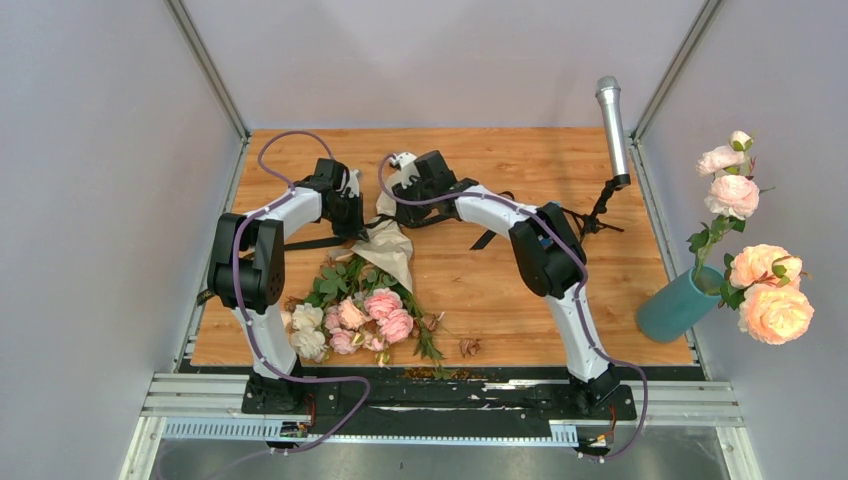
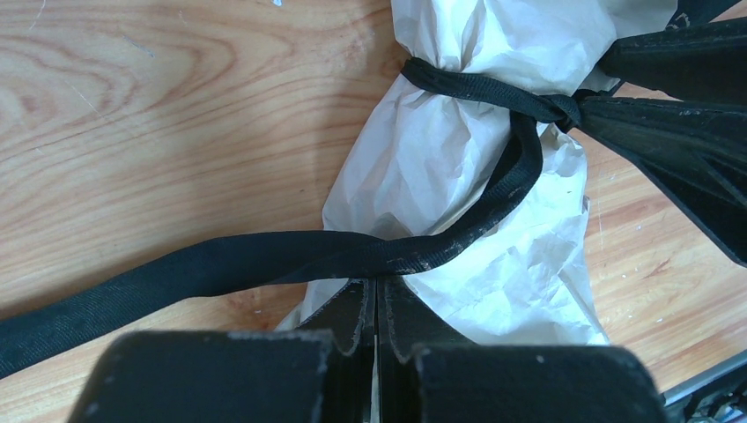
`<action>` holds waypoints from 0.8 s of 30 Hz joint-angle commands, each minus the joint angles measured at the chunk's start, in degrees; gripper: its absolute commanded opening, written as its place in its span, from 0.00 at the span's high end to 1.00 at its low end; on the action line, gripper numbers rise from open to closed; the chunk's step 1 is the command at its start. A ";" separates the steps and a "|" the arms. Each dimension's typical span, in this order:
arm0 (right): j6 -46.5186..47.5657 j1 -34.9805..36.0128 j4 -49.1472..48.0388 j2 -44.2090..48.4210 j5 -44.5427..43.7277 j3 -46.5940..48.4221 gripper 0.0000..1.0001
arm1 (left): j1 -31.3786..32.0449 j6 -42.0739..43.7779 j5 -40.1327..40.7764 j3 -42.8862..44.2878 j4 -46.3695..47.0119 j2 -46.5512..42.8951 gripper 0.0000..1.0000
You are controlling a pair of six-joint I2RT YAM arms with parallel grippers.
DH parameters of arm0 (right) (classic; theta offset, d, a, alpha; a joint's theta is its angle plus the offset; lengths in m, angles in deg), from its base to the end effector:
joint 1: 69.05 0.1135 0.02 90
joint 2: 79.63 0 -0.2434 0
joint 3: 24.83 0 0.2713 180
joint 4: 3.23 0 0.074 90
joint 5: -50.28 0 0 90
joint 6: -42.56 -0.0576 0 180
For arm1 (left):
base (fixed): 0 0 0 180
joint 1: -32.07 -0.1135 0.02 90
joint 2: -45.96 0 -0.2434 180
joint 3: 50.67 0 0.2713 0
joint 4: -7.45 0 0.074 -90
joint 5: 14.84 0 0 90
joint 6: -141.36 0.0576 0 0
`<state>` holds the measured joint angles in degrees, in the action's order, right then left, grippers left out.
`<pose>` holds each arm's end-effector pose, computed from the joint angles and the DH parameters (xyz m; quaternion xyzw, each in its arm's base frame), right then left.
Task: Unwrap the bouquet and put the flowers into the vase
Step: Untie the ribbon from the wrapping paper.
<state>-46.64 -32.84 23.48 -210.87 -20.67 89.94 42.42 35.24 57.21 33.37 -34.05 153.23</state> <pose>0.4200 0.3308 0.1317 -0.3496 0.8374 0.2638 0.3271 0.3869 -0.0887 0.1224 -0.0144 0.9643 -0.1976 0.1755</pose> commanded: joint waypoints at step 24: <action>2.99 7.04 -12.42 11.13 -36.04 -20.62 1.00 | -0.42 1.10 2.50 0.03 -2.47 1.11 1.00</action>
<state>-43.47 -24.95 10.50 -203.25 -48.86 72.36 42.46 35.24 57.03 33.37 -34.18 153.23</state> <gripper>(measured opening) 0.009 0.006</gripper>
